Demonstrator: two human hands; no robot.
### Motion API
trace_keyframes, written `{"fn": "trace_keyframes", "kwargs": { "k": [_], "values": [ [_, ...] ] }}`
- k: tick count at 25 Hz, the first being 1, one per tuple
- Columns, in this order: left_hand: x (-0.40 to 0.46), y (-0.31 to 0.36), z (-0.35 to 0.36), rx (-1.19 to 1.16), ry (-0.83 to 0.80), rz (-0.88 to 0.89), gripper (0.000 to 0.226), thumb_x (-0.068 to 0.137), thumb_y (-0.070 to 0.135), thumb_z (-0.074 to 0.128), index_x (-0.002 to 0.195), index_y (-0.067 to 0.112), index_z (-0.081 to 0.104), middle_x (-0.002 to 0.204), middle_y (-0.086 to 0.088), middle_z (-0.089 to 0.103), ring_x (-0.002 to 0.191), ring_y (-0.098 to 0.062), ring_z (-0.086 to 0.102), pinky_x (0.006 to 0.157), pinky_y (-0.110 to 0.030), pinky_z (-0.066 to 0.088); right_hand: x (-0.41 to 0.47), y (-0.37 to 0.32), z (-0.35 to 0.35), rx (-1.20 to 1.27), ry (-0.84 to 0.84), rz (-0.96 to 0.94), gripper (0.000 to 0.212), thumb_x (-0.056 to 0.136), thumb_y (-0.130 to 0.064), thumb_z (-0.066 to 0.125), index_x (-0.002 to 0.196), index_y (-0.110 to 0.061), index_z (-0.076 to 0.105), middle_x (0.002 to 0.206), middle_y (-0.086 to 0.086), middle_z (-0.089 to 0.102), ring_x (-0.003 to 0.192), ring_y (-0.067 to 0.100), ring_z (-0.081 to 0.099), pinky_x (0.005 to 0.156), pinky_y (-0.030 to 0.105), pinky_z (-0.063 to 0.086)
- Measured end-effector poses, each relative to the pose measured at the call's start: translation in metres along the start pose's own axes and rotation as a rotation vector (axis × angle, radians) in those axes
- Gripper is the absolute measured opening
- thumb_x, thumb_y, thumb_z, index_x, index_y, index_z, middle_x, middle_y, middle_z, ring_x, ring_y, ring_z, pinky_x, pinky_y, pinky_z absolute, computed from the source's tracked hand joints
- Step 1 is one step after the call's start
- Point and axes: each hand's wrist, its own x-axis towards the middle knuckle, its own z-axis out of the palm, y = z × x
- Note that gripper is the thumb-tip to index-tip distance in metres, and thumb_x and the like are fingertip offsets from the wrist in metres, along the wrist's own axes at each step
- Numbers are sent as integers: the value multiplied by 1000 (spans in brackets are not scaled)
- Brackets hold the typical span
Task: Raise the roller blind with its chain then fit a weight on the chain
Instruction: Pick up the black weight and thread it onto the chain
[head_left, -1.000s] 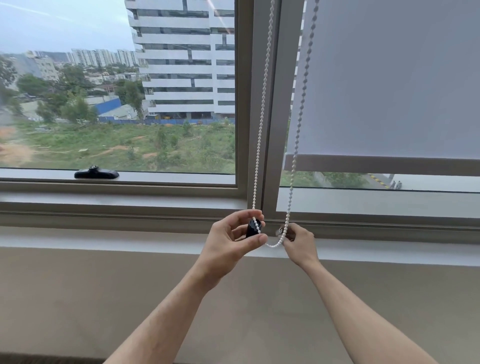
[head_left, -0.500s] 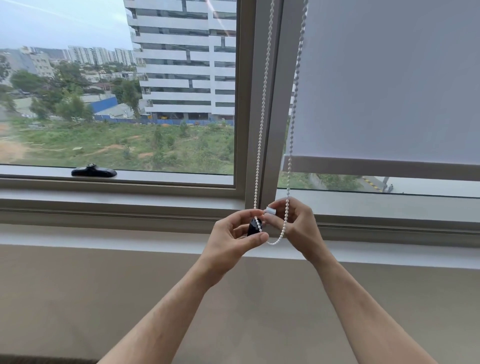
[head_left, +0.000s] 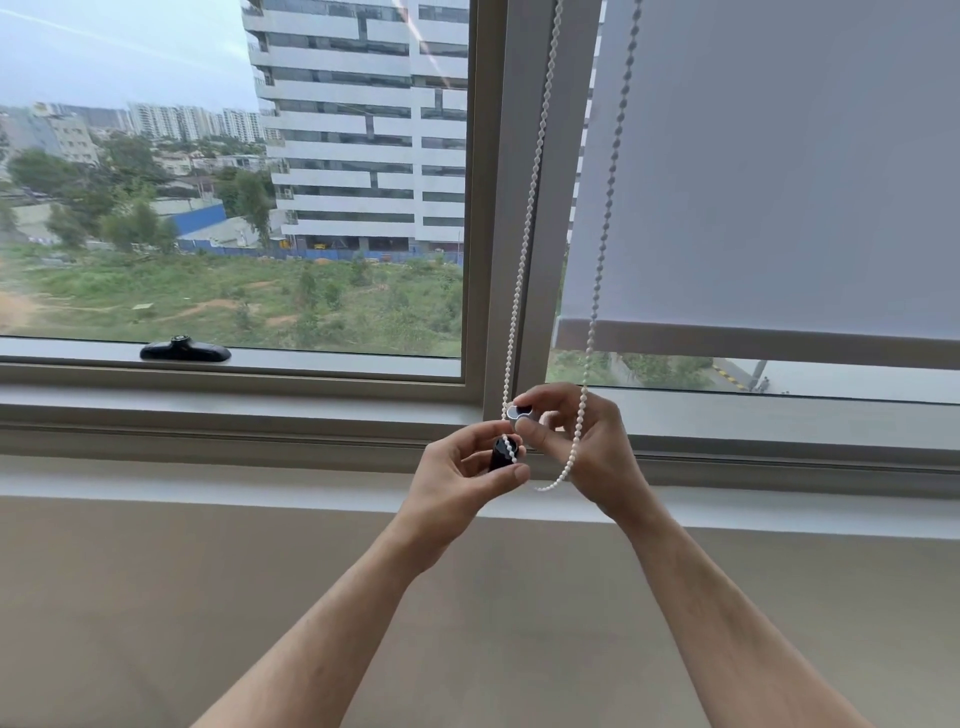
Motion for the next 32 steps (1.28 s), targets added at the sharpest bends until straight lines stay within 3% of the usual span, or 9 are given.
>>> {"fn": "trace_keyframes", "kwargs": {
  "k": [3,6,9,13,16,21,24,30,32],
  "values": [
    [-3,3,1,3,-35,9,42,77,8,80,117,17,69,102,-7,75,94,-17,67,86,-23,51,-2,-2,3,20,-46,-20,21,77,1,79,91,-12,72,77,4,71,59,-1,59,60,10,46],
    [-5,7,3,7,-68,27,39,81,1,76,116,16,70,104,-1,76,92,-14,69,84,-20,50,-4,-3,6,27,-80,-34,31,73,9,80,89,-14,67,85,14,75,63,-1,60,62,9,43],
    [-9,9,3,7,-78,32,38,81,-2,75,115,13,70,102,0,76,89,-13,69,83,-21,50,-7,-5,7,34,-119,-16,36,74,13,78,88,-16,64,89,0,79,66,-1,64,63,7,44],
    [-11,11,2,-12,-71,24,48,79,-5,76,123,12,66,105,-7,74,93,-17,69,86,-24,51,-10,-10,7,24,-133,17,31,74,6,80,86,-20,68,94,4,79,75,7,71,71,15,51],
    [-13,11,1,-10,-86,22,48,78,-5,76,121,14,68,98,-2,75,91,-15,69,84,-22,51,-12,-15,5,-12,-146,25,28,73,0,82,83,-24,71,96,5,79,74,8,69,72,22,53],
    [-14,14,-1,-8,-112,24,39,78,-2,77,114,12,70,96,0,75,90,-15,68,84,-22,51,-11,-18,2,-142,-152,23,21,75,-12,83,87,-23,70,91,6,77,70,11,65,69,23,51],
    [-13,18,-1,-12,-120,23,39,78,3,78,115,11,70,100,-3,75,92,-17,69,86,-25,51,-9,-23,1,-188,-188,12,22,78,-8,80,94,-20,70,85,1,76,70,12,66,69,23,52],
    [-13,22,-3,-15,-104,12,39,79,-3,76,114,13,71,101,-9,74,92,-17,69,85,-23,51,1,-41,0,-378,-225,-21,29,74,-12,80,84,-38,72,90,-5,76,74,5,69,73,18,52],
    [-13,23,-4,-13,-106,12,40,79,-5,75,114,13,72,99,-7,75,91,-15,70,83,-22,51,1,-43,-1,-379,-235,-8,23,74,-13,80,83,-33,74,88,-8,77,78,6,72,75,19,54]
  ]
}}
